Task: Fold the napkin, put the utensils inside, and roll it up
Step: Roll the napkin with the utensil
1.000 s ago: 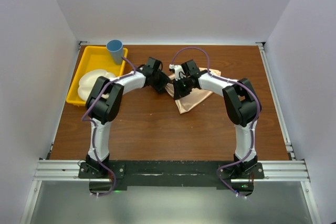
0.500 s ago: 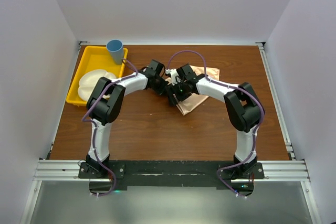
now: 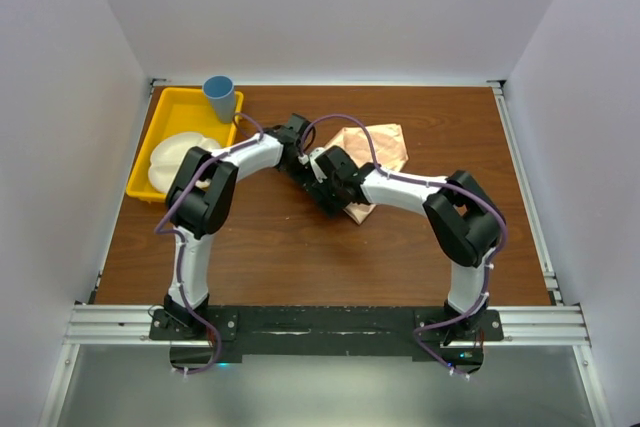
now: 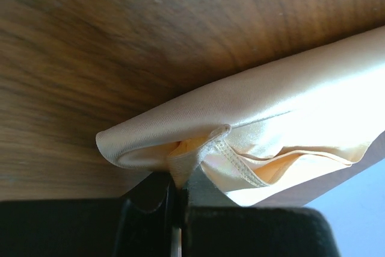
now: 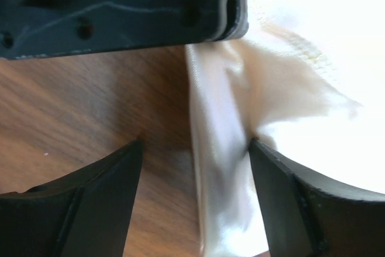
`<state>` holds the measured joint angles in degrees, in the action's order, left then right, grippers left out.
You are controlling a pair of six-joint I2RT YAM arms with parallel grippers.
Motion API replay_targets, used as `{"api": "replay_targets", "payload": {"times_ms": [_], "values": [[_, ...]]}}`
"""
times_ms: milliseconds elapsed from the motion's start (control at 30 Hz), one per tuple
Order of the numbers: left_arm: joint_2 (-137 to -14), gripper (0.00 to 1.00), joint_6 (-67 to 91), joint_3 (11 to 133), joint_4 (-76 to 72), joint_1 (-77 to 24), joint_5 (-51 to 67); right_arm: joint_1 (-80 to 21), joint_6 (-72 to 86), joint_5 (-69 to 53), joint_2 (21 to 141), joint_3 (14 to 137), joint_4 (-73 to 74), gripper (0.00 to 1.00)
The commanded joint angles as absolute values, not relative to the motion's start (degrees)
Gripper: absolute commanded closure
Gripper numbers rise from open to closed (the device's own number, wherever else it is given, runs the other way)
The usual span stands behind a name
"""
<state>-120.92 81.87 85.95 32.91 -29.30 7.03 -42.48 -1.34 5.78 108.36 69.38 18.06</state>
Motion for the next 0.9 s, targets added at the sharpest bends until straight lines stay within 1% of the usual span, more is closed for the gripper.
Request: {"api": "replay_targets", "payload": {"times_ms": [0, 133, 200, 267, 300, 333, 400, 433, 500, 533, 600, 667, 700, 733, 767, 800, 833, 867], "values": [[-121.9, 1.0, 80.0, 86.7, 39.6, -28.1, 7.6, -43.0, -5.9, 17.1, 108.0, 68.2, 15.8, 0.31], [-122.3, 1.0, 79.4, 86.8, 40.6, -27.4, 8.6, -43.1, -7.8, 19.6, 109.2, 68.1, 15.1, 0.4], [-122.7, 1.0, 78.8, 87.4, 41.0, -27.4, 9.1, -43.2, -8.1, 20.0, 110.0, 67.9, 14.6, 0.41], [-123.1, 1.0, 78.2, 88.3, 42.3, -27.3, 9.1, -43.3, -8.6, 20.0, 110.6, 68.1, 14.8, 0.46], [-123.2, 1.0, 77.8, 88.5, 42.4, -27.3, 9.1, -43.3, -8.8, 19.4, 110.9, 68.3, 14.7, 0.48], [-123.4, 1.0, 77.8, 88.7, 42.5, -27.3, 9.2, -43.3, -8.9, 18.9, 111.0, 68.5, 14.9, 0.55], [-123.9, 1.0, 77.2, 88.9, 42.4, -27.3, 10.2, -43.2, -8.4, 16.4, 111.5, 69.0, 15.6, 0.62], [-124.1, 1.0, 76.6, 89.3, 42.5, -27.4, 10.1, -43.3, -7.5, 15.3, 111.6, 69.2, 16.0, 0.7], [-124.5, 1.0, 73.1, 91.2, 43.1, -27.4, 8.0, -43.2, -6.3, 10.0, 112.1, 70.0, 18.0, 0.75], [-124.6, 1.0, 71.6, 91.8, 43.3, -27.4, 7.4, -43.2, -5.3, 8.0, 112.6, 70.4, 18.8, 0.8], [-124.4, 1.0, 66.1, 92.4, 41.2, -27.2, 6.2, -42.9, -4.1, 1.4, 113.5, 71.3, 20.6, 0.85], [-122.7, 1.0, 59.7, 91.2, 38.3, -27.0, 5.8, -42.4, -2.3, -2.0, 114.3, 72.1, 22.1, 0.89], [-121.8, 0.97, 57.3, 90.4, 33.4, -26.8, 6.1, -41.3, -1.6, -7.2, 114.6, 72.1, 22.1, 0.92], [-120.2, 0.93, 54.9, 88.9, 31.4, -26.8, 6.3, -40.7, -0.5, -9.1, 115.2, 72.2, 22.1, 0.94], [-119.4, 0.76, 50.7, 88.4, 30.0, -26.7, 6.3, -40.1, -0.4, -11.4, 115.7, 72.4, 22.2, 0.94], [-118.6, 0.71, 48.4, 87.8, 26.5, -26.7, 7.0, -38.9, 0.3, -15.8, 116.2, 72.8, 22.5, 0.96], [-117.5, 0.7, 46.7, 87.8, 26.6, -26.6, 7.2, -38.2, 2.0, -18.1, 117.3, 73.1, 22.8, 0.98], [-116.8, 0.63, 43.7, 87.7, 26.3, -26.6, 6.7, -37.4, 2.5, -20.6, 117.9, 73.2, 22.4, 0.98]]}}
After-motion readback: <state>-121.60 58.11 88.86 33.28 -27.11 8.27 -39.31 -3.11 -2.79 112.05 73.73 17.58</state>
